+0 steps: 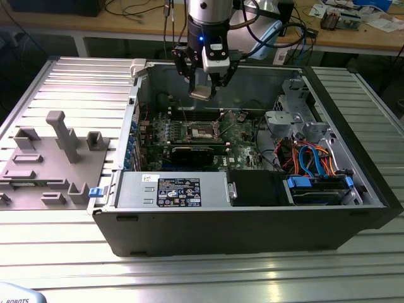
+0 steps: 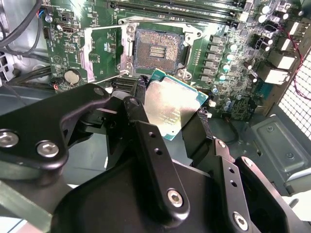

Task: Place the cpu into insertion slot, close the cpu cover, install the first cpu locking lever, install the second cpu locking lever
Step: 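Place the cpu into insertion slot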

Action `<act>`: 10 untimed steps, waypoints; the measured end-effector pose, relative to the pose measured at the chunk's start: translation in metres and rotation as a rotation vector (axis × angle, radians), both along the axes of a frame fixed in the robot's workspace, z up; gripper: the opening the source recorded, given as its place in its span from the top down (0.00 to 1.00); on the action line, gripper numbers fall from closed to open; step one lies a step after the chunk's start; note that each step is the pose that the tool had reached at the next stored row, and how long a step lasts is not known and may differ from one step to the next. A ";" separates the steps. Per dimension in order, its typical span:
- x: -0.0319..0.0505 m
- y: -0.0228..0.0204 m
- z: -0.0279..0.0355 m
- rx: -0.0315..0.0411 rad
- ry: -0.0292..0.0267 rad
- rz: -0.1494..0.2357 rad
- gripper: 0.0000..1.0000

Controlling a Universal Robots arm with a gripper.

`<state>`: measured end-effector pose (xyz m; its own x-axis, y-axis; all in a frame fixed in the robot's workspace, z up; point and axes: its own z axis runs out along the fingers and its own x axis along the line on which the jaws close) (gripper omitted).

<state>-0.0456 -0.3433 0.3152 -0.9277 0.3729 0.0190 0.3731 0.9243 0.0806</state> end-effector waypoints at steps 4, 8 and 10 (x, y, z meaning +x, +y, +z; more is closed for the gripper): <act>0.0000 0.0000 -0.0003 0.0001 -0.0001 -0.008 0.46; 0.0000 0.0000 -0.0006 0.0000 -0.0001 -0.019 0.46; 0.0000 0.0000 -0.0009 0.0000 0.0000 -0.025 0.46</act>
<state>-0.0456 -0.3433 0.3143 -0.9179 0.3963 0.0190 0.3965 0.9145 0.0806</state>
